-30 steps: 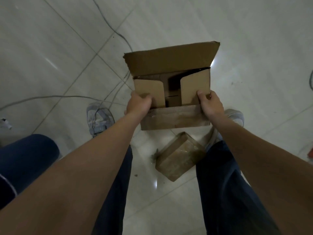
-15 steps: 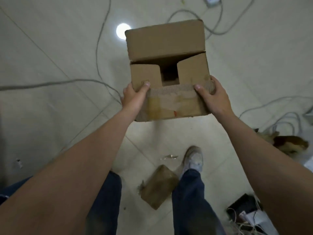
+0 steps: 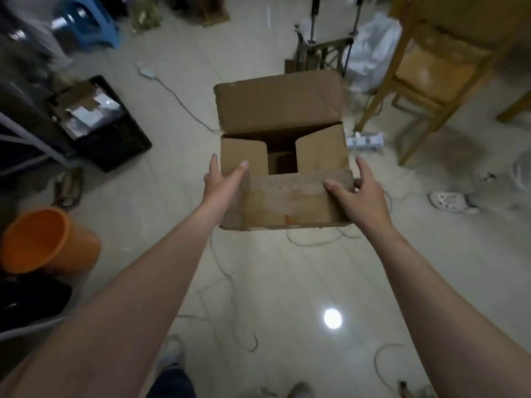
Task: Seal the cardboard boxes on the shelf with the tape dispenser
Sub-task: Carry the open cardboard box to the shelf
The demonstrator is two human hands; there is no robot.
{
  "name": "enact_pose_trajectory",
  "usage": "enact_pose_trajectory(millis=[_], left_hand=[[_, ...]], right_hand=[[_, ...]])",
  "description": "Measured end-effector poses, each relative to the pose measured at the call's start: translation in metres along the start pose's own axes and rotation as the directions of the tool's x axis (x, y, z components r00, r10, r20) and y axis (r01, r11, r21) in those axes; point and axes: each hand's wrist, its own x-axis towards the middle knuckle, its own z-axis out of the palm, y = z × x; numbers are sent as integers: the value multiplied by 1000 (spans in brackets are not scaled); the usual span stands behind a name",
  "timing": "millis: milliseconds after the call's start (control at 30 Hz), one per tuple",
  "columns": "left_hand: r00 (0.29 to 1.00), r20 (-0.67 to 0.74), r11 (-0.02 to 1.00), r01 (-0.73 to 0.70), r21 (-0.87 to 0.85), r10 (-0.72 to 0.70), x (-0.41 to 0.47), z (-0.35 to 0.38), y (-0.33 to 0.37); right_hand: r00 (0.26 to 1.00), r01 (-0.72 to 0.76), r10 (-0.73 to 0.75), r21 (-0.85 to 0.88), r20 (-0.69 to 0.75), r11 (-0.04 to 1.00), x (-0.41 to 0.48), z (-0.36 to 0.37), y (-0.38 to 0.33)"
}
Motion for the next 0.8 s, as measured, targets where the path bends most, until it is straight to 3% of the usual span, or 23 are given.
enact_pose_trajectory(millis=[133, 300, 467, 667, 800], left_hand=[[995, -87, 993, -58, -104, 49, -9, -61, 97], [991, -94, 972, -117, -202, 100, -11, -131, 204], [962, -198, 967, -217, -133, 189, 29, -206, 293], [947, -114, 920, -318, -229, 299, 100, -289, 383], [892, -112, 866, -452, -212, 438, 148, -326, 429]], right_hand=[[993, 118, -119, 110, -2, 987, 8, -44, -94], [969, 241, -246, 131, 28, 962, 34, -66, -220], [929, 362, -367, 86, 47, 928, 76, -58, -343], [892, 452, -452, 6, 34, 892, 140, -34, -482], [880, 474, -472, -28, 44, 880, 182, -20, -559]])
